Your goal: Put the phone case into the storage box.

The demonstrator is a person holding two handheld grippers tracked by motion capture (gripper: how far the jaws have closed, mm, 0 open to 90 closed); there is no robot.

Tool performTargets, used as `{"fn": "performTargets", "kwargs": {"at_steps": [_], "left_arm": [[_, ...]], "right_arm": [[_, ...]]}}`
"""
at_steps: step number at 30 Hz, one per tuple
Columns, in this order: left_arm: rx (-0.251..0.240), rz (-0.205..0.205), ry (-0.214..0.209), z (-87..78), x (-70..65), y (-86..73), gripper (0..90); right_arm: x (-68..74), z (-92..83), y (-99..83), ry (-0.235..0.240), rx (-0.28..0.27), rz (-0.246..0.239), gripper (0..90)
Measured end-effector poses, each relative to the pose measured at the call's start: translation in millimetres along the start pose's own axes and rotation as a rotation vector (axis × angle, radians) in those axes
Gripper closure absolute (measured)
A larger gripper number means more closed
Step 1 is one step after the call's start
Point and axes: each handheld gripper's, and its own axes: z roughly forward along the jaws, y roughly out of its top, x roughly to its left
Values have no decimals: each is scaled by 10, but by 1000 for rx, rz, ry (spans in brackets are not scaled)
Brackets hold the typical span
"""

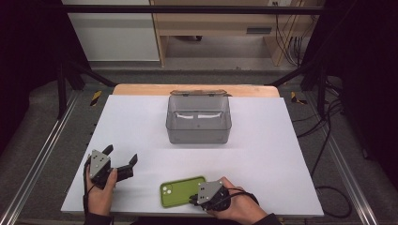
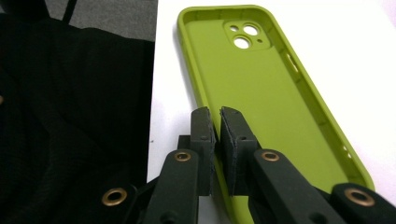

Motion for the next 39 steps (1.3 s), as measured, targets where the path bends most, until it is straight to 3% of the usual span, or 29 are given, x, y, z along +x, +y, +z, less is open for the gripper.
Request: {"fn": "performTargets", "kwargs": {"at_steps": [4,8,10,21,30,35,39], "left_arm": [[7,9,-9,16,-15,-1,26],[7,7,-16,21,-32,-2,27],[4,8,-16,15,-36,3,28],[-11,-1,-19,0,-49,4,28],[-28,3,-27,-8,-81,23,27],[-30,8,-32,-5,-106,27,26],[-35,9,-38,-13,-133,30,26]], "right_arm": [[-27,-3,1,33,-1,15,872],[-28,-19,-9,38,-2,44,877],[-39,-74,-19,27,-30,65,877],[-187,-440,-153,-139,-188,250,878],[-257,-610,-189,-254,-313,327,878],[-301,-724,-238,-285,-405,374,878],[-324,-776,-270,-314,-439,417,879]]}}
